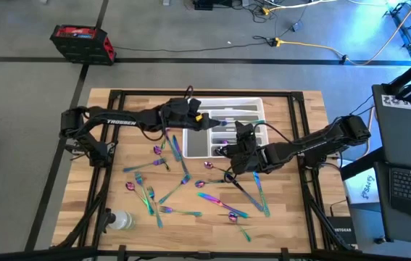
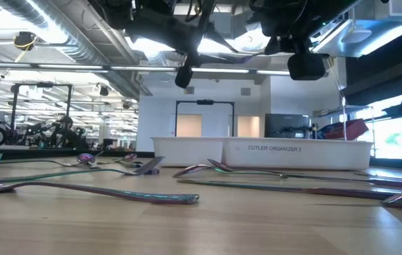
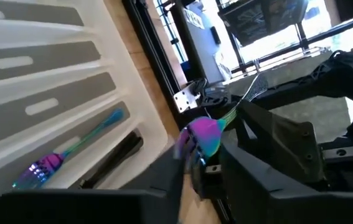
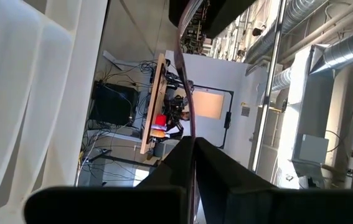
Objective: Sort silverware
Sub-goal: Put the blue fork into the tray organizer
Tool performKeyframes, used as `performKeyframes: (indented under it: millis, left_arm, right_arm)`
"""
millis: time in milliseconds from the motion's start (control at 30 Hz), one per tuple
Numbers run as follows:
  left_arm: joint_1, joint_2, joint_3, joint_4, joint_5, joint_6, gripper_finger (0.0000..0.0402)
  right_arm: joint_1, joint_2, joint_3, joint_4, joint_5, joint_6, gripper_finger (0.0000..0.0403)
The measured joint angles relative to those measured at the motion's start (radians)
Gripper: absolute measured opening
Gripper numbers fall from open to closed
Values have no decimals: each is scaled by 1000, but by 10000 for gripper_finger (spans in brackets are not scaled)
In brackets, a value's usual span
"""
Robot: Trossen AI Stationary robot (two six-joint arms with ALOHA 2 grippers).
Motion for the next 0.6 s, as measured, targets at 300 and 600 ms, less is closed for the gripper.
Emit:
performKeyframes:
  millis: [300, 600]
  left_arm:
    - [14, 0, -1, 62, -8, 62, 1]
    - [20, 0, -1, 73, -11, 77, 0]
  right_arm:
    - [1, -2, 2, 3, 4, 17, 0]
    - [0, -93, 2, -52, -75, 355, 31]
